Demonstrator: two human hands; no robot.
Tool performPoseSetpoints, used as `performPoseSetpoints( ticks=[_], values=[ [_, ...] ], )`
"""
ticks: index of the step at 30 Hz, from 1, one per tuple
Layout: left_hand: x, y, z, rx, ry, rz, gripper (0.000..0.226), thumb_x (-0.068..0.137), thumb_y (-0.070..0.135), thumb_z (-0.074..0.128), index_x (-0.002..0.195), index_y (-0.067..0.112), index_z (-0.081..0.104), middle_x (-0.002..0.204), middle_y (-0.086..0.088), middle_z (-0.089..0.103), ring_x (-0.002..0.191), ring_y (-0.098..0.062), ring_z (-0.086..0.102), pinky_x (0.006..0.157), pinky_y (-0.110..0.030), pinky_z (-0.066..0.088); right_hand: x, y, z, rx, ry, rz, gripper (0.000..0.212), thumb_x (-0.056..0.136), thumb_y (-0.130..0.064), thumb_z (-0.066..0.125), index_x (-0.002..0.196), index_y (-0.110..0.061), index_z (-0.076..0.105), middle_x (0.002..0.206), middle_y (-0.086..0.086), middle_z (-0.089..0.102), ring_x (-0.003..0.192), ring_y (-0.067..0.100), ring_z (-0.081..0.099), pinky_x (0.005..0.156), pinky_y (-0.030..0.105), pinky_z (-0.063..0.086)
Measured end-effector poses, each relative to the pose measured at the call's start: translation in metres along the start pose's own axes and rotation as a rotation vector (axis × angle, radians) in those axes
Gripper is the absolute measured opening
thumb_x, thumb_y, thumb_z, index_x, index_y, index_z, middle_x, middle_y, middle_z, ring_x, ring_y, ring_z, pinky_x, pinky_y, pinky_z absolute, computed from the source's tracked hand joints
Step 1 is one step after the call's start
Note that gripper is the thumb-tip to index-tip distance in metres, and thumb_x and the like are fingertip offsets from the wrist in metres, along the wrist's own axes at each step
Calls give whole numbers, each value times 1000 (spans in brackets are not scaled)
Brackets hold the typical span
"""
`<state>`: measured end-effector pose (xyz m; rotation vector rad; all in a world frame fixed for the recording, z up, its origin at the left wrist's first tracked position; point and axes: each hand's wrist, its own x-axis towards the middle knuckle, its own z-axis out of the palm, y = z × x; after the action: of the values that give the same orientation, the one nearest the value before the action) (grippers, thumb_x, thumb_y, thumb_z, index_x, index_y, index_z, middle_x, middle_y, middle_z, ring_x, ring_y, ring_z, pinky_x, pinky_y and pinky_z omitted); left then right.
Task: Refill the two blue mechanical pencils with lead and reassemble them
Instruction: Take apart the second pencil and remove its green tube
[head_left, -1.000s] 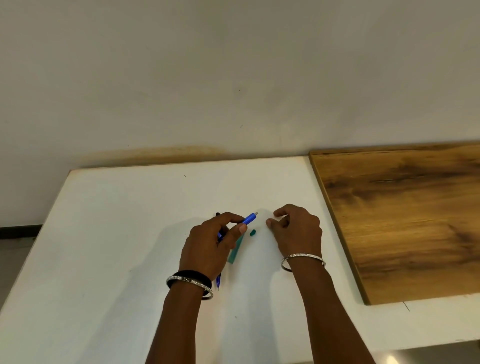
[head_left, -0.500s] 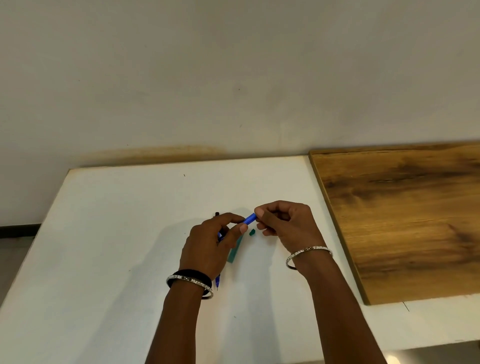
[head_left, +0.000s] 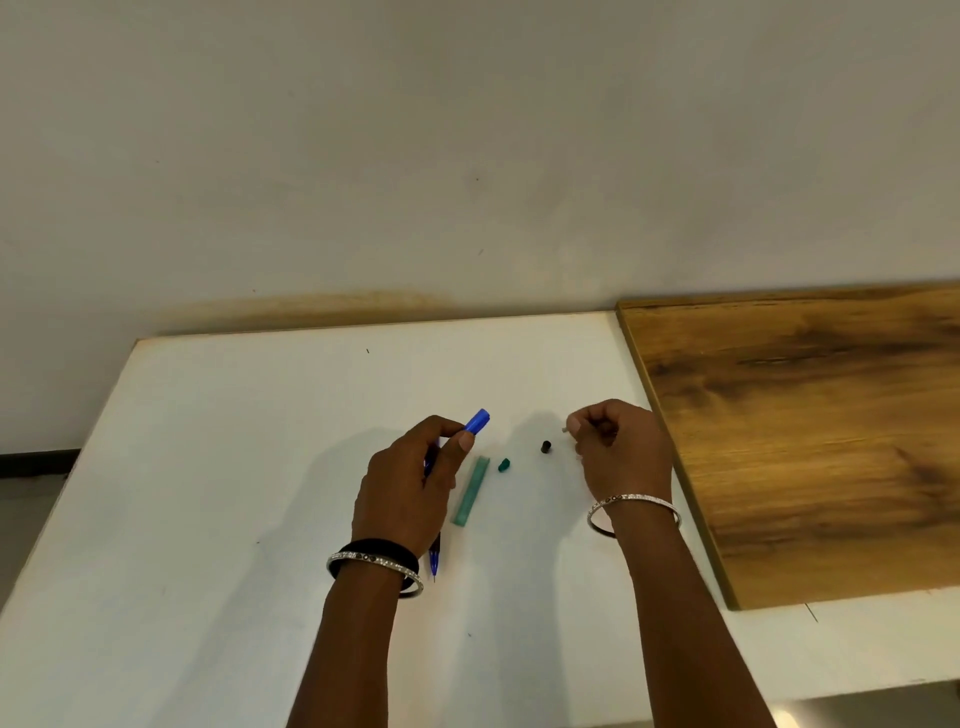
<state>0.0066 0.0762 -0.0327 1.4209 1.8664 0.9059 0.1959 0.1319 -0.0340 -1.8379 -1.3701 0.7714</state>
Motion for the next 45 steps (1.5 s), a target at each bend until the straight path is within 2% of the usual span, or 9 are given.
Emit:
performPoseSetpoints(
  ticks=[3,8,12,14,17,21,29,38,45],
  values=[
    [0,2,1,14,15,15,26,92,49,45,97,31,64,66,-6,60,56,-17,54,55,-33,46,0,5,0,-155,-19,1,7,84,-10,70,80,-14,75,81,1,73,61,2,53,55,7,33],
    [-1,2,3,29,12,-14,31,90,52,44,93,28,63,57,4,48,49,-10,40,51,-25,37,-4,4,3,-217,-57,-10,8,83,-10,71,80,-14,77,81,3,75,60,5,53,54,5,31],
    [-4,2,4,96,0,-99,29,85,56,52,82,27,56,61,9,50,53,-9,46,53,-23,36,-3,3,3,-201,-29,-20,10,86,-12,68,89,-12,78,91,5,76,76,15,66,67,13,42],
    [-4,3,6,176,-12,-141,27,82,56,59,86,29,61,73,9,60,64,-9,57,58,-27,46,-1,3,2,-182,11,-25,13,87,-13,66,94,-11,76,96,6,75,86,20,68,74,19,44],
    [-5,6,10,246,-12,-198,24,75,52,69,84,31,61,81,10,61,74,-14,62,69,-32,54,-1,-1,1,-94,51,-53,13,87,-13,66,96,-11,75,95,6,75,82,17,67,78,23,48],
    [-6,10,13,276,16,-234,23,73,47,73,81,28,62,81,8,62,74,-15,61,65,-29,50,-4,-8,4,-11,32,-78,13,88,-17,66,97,-14,74,89,3,74,77,13,67,80,28,55],
    [-5,14,17,310,0,-276,20,74,40,73,73,24,59,72,6,58,66,-15,56,57,-26,40,-9,-14,12,69,-159,-83,11,89,-18,64,96,-18,73,76,-3,70,60,8,66,55,8,51],
    [-2,13,11,133,80,-271,18,70,33,75,69,17,67,64,-1,64,56,-15,56,51,-23,41,-15,-21,12,129,-350,-22,12,88,-14,63,95,-18,73,80,2,72,55,7,66,49,17,53],
    [-4,20,8,95,62,-158,18,70,36,76,67,24,64,55,3,56,50,-12,51,55,-24,47,-18,-26,5,309,-536,23,14,84,-13,70,97,-13,75,83,8,74,70,20,73,61,25,59]
  ],
)
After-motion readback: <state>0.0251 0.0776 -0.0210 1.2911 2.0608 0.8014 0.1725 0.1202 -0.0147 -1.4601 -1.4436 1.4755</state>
